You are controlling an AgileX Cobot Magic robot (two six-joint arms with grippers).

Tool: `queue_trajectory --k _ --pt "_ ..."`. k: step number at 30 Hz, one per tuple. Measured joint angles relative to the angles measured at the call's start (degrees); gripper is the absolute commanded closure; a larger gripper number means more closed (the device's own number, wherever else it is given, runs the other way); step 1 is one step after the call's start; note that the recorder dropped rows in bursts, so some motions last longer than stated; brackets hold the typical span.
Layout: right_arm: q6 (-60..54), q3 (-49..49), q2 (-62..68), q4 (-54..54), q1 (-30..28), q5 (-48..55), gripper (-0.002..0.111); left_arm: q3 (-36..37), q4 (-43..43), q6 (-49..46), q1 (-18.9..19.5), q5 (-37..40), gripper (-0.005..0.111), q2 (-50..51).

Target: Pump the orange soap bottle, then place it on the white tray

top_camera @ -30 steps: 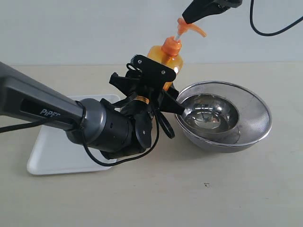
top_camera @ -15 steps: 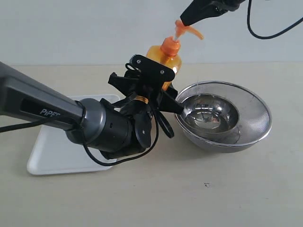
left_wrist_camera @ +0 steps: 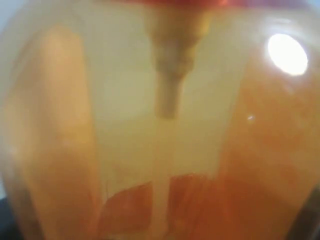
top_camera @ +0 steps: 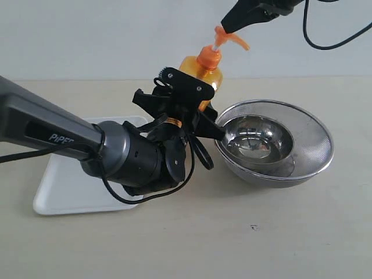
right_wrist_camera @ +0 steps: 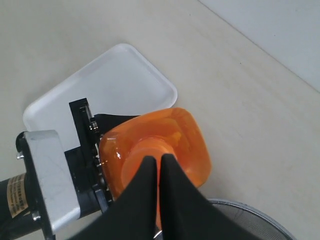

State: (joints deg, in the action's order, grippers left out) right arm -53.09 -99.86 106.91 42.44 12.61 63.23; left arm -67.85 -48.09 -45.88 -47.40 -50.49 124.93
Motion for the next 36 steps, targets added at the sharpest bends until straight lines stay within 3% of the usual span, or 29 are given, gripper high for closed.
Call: queue_trajectory --k 36 --pt "0.0 0.1 1.6 1.0 1.4 -1.6 0.108 0.0 -1.5 0.0 0.2 -0.9 0.102 0.0"
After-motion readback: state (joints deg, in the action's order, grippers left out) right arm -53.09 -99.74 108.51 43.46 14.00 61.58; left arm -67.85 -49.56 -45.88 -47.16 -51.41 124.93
